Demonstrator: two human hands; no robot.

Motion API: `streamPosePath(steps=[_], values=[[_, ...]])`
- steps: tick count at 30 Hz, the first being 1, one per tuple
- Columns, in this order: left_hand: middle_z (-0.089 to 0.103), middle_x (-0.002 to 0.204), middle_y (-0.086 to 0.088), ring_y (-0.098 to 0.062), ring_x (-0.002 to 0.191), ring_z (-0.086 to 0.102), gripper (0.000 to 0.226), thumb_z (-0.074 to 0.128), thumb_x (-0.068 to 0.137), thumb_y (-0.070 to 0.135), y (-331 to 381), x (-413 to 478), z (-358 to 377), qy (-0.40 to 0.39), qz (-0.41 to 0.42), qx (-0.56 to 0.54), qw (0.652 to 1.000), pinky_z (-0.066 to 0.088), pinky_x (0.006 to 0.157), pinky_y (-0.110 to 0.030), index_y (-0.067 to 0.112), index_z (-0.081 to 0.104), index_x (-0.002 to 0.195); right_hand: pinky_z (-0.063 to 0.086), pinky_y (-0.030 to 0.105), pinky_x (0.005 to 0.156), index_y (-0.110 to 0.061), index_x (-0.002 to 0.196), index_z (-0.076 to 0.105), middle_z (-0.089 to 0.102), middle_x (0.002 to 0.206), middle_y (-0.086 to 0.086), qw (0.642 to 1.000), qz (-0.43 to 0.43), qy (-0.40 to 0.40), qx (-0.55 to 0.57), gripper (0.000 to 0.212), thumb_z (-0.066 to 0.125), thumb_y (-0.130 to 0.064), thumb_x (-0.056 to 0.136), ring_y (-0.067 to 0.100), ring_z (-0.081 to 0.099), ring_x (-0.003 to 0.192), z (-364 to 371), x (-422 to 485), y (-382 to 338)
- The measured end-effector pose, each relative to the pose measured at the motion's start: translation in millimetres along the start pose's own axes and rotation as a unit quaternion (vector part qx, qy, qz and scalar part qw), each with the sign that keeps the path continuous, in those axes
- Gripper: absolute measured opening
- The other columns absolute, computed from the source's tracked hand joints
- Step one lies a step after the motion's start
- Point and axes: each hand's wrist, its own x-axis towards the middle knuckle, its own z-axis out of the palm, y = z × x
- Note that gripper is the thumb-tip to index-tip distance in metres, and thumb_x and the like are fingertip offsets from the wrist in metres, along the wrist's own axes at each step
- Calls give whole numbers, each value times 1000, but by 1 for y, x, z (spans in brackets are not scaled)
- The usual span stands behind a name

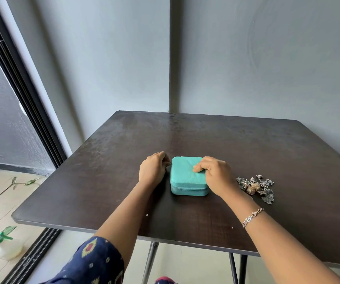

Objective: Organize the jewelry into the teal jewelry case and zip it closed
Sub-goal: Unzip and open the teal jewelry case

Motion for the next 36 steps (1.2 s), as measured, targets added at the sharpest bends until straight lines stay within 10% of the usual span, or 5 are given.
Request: streamPosePath(steps=[16,22,27,32,36], values=[[70,88,-2,-19,80,60,23,50,86,3,3,18,16,-24,27,-128,991,43,66,-23,13,69,92,50,35,76,-6,73,72,71,87,3,1000,14,-8,14,41,31,-3,71,26,65,87,0,-1,-2],[57,121,-5,-16,110,54,46,52,86,43,3,-18,-1,-145,-30,-422,894,45,91,-22,14,51,122,50,37,76,-5,76,72,71,90,5,1000,-1,-19,12,38,35,1,73,28,64,88,-4,-3,-3],[24,138,9,-6,130,26,131,79,44,42,5,-35,-9,-293,-9,-311,904,30,95,-7,20,0,147,48,36,79,-5,81,73,70,95,5,999,4,-37,-2,33,44,11,78,27,63,94,-7,-2,-2],[24,150,5,-14,136,28,128,86,59,29,4,-37,0,-245,9,-183,952,25,110,-27,27,-9,146,44,31,84,-6,90,70,66,101,3,995,-8,-97,-3,13,61,-13,84,20,61,99,-14,-7,0],[41,140,8,-16,129,41,132,81,42,49,3,-37,1,-236,-4,-187,953,34,108,-40,31,0,145,33,18,78,-13,107,62,56,112,-2,983,-23,-179,-46,49,75,-41,70,11,51,106,-22,-6,1]])
